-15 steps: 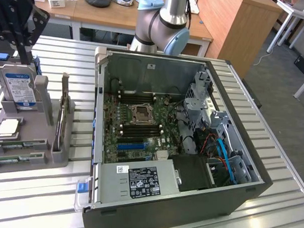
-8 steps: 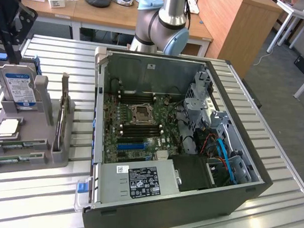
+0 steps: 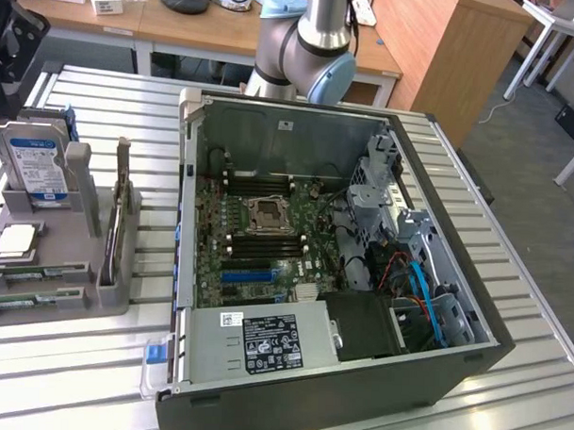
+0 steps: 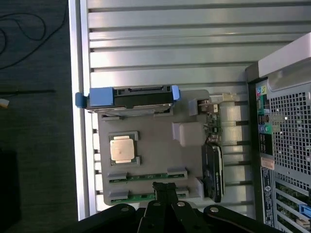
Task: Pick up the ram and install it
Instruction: 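Reach for the ram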
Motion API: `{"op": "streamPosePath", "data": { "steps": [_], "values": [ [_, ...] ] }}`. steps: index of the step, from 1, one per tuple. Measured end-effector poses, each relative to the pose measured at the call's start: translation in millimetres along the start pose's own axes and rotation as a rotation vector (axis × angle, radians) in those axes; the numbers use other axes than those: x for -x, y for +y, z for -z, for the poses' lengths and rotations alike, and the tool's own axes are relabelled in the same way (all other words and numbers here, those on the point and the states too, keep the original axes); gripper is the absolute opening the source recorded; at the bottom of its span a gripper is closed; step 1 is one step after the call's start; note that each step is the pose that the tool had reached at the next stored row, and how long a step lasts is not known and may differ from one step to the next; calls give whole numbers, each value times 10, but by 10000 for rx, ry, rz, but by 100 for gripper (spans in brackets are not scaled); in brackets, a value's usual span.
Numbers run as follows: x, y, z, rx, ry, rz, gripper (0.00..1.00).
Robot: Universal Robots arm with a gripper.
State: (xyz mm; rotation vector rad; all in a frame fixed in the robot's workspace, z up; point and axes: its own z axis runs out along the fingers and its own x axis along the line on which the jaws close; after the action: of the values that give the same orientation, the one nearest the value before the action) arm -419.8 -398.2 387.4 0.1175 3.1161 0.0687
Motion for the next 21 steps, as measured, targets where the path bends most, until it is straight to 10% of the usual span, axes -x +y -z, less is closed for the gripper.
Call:
{"op": "streamPosePath", "data": {
  "steps": [21],
  "values": [
    [-71,-98,4,0,3,-1,10]
  ]
}}
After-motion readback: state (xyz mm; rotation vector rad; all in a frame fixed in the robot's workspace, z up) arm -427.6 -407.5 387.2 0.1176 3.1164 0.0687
